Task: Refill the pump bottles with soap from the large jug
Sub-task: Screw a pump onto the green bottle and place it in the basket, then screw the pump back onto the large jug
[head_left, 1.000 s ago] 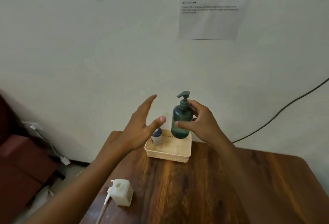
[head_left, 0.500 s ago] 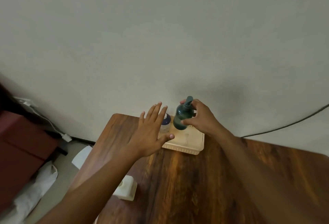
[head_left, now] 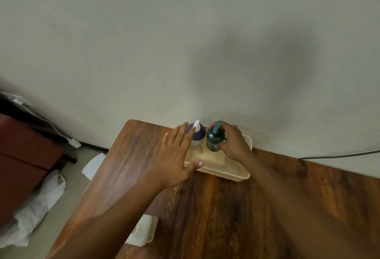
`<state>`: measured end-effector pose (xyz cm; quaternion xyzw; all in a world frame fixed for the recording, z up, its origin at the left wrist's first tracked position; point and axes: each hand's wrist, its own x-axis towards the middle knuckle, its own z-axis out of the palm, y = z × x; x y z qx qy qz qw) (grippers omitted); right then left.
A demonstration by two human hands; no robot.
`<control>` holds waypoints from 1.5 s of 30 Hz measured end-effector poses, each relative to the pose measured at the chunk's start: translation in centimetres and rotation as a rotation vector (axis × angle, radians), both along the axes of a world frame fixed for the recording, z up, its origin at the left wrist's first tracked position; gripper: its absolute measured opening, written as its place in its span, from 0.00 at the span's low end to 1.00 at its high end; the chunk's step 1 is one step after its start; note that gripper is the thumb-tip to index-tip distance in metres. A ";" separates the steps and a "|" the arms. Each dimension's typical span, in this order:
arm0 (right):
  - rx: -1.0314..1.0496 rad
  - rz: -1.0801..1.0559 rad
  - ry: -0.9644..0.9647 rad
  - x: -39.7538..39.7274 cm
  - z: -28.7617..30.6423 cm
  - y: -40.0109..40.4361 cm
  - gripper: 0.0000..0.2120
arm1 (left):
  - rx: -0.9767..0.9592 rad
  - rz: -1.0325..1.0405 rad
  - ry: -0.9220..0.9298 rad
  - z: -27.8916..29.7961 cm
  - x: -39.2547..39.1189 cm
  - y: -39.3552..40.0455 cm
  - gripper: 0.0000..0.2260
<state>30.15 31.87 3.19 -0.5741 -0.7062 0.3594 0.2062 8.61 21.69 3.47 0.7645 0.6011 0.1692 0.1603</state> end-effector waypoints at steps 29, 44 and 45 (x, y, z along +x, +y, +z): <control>0.209 -0.146 -0.042 -0.1 -4.7 -3.2 0.38 | -0.116 0.072 -0.039 -1.6 -2.9 -3.3 0.44; -0.052 0.303 -0.130 -6.9 -0.9 -20.1 0.66 | -0.172 0.340 -0.083 0.9 -11.6 -16.1 0.38; -0.089 0.336 -0.131 -7.5 -1.2 -20.9 0.68 | -0.185 0.361 -0.107 0.8 -12.1 -16.8 0.37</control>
